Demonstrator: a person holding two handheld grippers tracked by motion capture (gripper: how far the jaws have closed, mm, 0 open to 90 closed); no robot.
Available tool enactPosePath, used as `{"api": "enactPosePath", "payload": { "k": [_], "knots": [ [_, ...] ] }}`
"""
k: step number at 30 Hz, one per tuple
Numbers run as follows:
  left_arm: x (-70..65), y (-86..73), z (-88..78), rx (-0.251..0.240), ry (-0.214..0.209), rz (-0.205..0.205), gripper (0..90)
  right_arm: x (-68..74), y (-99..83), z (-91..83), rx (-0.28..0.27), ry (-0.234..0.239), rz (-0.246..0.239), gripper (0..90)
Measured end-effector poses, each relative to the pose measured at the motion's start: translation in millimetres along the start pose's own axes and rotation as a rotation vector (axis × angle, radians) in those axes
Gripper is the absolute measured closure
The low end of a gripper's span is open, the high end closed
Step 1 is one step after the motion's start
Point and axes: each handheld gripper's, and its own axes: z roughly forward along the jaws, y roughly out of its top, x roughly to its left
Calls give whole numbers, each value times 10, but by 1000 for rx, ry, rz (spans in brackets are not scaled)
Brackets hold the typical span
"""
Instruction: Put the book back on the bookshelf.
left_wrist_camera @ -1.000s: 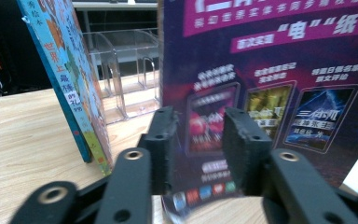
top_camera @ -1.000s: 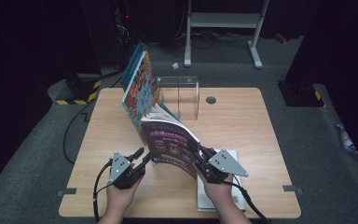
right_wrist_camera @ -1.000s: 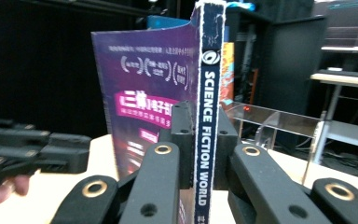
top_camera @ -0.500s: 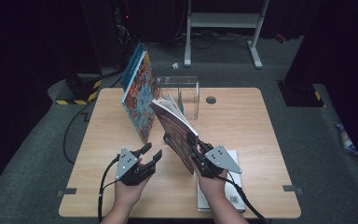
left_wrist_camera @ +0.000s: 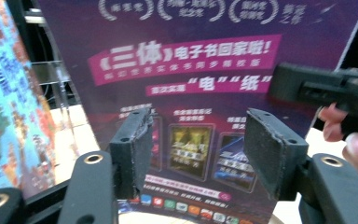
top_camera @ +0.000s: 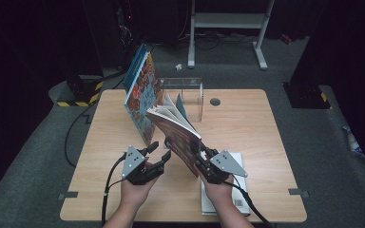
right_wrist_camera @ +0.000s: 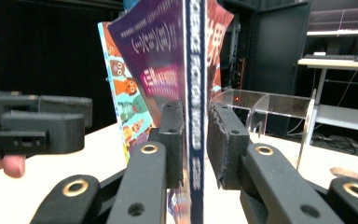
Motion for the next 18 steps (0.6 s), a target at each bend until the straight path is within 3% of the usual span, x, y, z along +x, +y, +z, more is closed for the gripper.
{"api": "enactPosePath", "payload": {
  "k": [14, 18],
  "knots": [
    [-173, 173, 141, -33, -35, -6, 336, 25, -112, -92, 49, 28, 11, 755],
    [-205, 232, 171, -54, -38, -13, 305, 18, -153, -98, 66, 31, 48, 788]
  ]
}}
